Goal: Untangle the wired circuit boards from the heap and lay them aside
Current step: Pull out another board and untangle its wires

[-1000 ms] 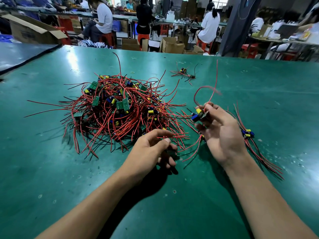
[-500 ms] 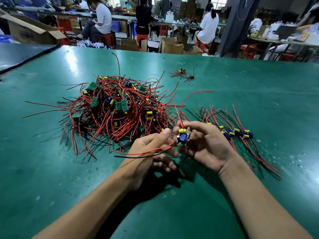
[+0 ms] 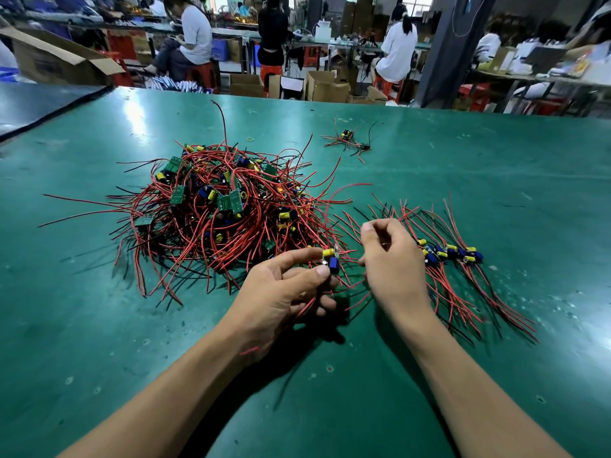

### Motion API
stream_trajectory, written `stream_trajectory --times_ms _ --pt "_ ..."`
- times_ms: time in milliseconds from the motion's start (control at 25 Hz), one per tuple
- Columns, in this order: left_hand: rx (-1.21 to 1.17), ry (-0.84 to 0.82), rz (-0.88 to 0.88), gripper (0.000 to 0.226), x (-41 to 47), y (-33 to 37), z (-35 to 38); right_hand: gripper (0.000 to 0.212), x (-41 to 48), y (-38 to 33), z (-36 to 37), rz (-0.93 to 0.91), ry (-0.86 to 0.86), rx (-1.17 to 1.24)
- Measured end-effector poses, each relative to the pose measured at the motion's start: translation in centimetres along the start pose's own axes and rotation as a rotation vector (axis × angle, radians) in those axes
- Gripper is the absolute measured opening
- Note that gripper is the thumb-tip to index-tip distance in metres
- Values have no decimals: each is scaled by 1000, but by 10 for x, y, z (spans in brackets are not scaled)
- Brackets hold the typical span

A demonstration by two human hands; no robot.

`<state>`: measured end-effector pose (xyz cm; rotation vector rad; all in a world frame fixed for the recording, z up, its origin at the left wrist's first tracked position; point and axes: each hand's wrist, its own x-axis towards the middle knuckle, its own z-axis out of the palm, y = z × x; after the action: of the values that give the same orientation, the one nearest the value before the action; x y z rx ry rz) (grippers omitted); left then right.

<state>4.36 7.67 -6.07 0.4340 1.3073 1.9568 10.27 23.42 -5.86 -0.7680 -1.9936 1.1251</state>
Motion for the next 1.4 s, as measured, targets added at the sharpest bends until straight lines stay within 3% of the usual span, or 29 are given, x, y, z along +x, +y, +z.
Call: stream_trajectory --times_ms 120,240,440,560,640,760,1080,1240,1400 --pt "23 1 15 37 -1 -1 -1 21 2 10 -3 6 -76 -225" --pt "15 2 14 35 -1 -1 -1 26 7 12 -9 -27 17 -385" --pt "24 -5 10 34 -1 -1 -2 29 14 13 -26 73 55 -671" --pt "38 1 11 33 -1 -1 -1 23 8 7 -20 -75 10 -494" --pt "40 5 8 31 -1 -1 0 17 3 5 -11 -157 -118 -345" --pt "55 3 12 27 -1 0 0 26 1 9 -1 -163 -277 -326" --pt "110 45 60 19 -2 -1 1 43 13 18 -3 -60 -265 -288" --pt "231 160 131 17 1 -1 -3 29 4 3 -6 -208 -188 -43" --pt "238 148 118 17 2 -2 -3 20 -11 -19 -11 -279 -318 136"
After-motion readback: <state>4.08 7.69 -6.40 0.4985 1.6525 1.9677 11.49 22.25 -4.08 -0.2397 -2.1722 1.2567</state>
